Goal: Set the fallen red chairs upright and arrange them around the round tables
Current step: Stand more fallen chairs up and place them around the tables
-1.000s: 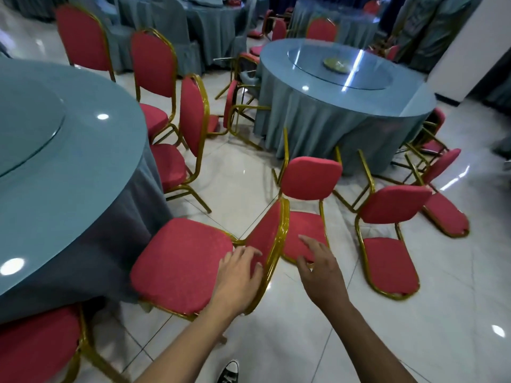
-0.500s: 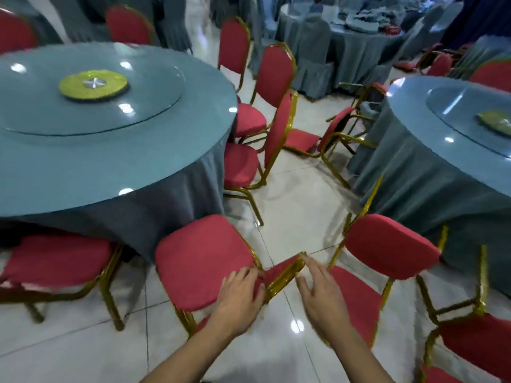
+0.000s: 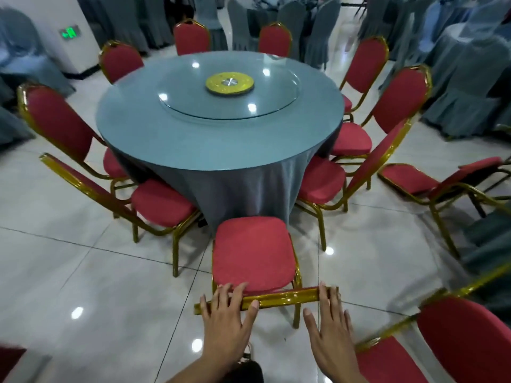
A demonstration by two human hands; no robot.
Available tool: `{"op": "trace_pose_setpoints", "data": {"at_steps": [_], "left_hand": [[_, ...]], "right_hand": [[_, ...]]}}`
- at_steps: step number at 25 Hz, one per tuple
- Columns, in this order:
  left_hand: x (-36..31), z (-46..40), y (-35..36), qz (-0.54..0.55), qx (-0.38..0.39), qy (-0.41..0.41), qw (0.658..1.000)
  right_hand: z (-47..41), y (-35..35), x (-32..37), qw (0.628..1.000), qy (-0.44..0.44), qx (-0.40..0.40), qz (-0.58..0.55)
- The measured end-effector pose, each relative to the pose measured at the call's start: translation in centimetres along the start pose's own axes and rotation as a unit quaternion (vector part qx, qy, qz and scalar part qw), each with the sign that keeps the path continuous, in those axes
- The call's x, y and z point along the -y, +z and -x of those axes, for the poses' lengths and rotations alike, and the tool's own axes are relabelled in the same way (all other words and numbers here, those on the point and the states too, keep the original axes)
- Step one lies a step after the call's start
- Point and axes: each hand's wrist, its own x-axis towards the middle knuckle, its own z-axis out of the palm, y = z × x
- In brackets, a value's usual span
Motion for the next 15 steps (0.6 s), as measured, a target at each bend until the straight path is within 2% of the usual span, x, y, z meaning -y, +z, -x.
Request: {"op": "trace_pose_setpoints", "data": {"at_steps": [4,15], "left_hand": [[-1.2,-2.9,0.0,0.027,-0.026,-0.005,0.999],[0.1,-20.0,-3.0,0.03,-0.056,0.029,0.998]], "right_hand": [[-3.8,-0.6,0.5,1.0,0.002,0.013,0.007],[-19.6,-2.5,5.6,0.994,-0.046,0.098,-0.007]]}}
